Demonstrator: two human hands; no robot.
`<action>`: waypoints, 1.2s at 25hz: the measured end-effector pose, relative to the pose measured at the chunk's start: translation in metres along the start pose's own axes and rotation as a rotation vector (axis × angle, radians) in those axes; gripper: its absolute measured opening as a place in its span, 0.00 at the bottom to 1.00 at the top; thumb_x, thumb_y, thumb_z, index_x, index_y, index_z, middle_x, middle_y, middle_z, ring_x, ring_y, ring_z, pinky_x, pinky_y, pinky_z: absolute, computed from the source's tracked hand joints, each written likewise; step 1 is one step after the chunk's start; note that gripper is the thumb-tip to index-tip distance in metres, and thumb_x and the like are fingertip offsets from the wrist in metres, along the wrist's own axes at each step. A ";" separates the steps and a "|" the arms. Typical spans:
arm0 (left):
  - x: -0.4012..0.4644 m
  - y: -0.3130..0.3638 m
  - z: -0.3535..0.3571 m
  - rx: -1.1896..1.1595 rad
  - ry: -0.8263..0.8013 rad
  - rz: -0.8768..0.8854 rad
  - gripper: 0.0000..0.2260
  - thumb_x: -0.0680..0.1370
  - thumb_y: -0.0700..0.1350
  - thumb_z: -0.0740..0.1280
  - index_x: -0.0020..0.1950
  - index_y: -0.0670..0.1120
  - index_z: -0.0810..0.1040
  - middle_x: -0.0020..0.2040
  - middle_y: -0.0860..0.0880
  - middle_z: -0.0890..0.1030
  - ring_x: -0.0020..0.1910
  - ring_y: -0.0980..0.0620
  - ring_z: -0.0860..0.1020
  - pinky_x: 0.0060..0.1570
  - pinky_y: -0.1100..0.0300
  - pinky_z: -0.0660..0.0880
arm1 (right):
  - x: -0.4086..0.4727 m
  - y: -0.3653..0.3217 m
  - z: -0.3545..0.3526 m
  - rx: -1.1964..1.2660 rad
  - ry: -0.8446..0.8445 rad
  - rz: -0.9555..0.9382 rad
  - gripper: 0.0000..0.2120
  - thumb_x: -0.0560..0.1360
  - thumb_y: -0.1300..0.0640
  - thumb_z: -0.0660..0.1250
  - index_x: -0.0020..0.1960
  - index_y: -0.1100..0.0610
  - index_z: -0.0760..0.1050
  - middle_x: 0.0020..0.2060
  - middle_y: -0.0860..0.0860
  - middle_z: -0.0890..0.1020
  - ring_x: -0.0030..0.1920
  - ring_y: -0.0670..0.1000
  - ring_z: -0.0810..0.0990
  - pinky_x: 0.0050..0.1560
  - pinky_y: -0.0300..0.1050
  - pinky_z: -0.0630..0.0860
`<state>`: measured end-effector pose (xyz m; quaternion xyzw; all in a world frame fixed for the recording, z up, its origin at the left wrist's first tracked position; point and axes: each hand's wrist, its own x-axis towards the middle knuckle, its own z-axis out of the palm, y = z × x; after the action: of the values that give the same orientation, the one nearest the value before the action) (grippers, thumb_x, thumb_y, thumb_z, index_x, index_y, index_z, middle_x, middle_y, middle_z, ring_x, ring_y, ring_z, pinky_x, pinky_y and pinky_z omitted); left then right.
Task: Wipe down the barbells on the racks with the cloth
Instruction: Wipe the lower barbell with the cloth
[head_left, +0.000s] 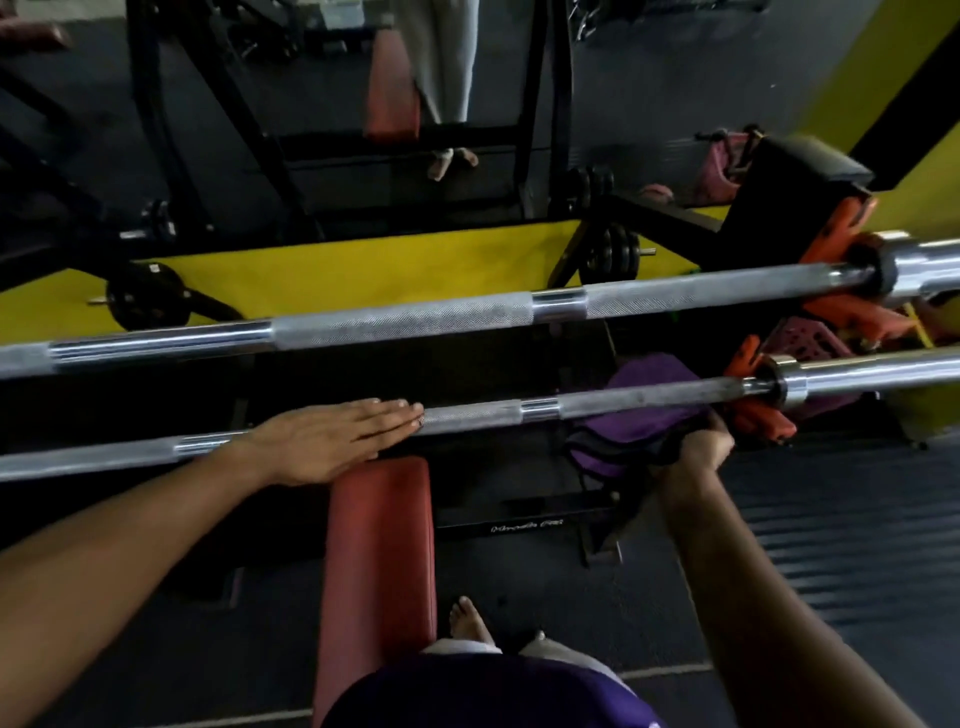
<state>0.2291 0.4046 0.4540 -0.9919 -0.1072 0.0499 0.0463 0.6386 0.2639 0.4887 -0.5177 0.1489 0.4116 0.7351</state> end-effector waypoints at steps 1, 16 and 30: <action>0.005 -0.005 -0.003 0.004 -0.022 0.043 0.26 0.87 0.49 0.49 0.84 0.44 0.48 0.84 0.46 0.50 0.82 0.51 0.52 0.80 0.56 0.48 | 0.007 -0.006 -0.006 0.023 0.026 -0.019 0.22 0.85 0.53 0.45 0.49 0.54 0.77 0.34 0.48 0.86 0.45 0.51 0.84 0.35 0.41 0.75; 0.015 -0.001 0.004 -0.034 0.015 -0.014 0.25 0.86 0.45 0.52 0.83 0.43 0.54 0.83 0.46 0.53 0.82 0.50 0.53 0.80 0.55 0.52 | 0.016 0.054 -0.002 0.097 -0.009 0.064 0.22 0.84 0.47 0.50 0.59 0.57 0.79 0.50 0.54 0.87 0.62 0.56 0.77 0.49 0.48 0.81; 0.014 0.000 -0.001 -0.015 0.033 0.000 0.25 0.85 0.44 0.53 0.82 0.41 0.56 0.83 0.44 0.55 0.81 0.48 0.56 0.80 0.57 0.50 | -0.021 0.096 0.017 -0.225 -0.127 0.282 0.20 0.84 0.45 0.56 0.56 0.57 0.80 0.49 0.57 0.86 0.49 0.57 0.84 0.46 0.47 0.80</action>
<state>0.2429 0.4074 0.4540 -0.9929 -0.1070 0.0327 0.0404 0.5493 0.2811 0.4482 -0.5436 0.1261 0.5565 0.6155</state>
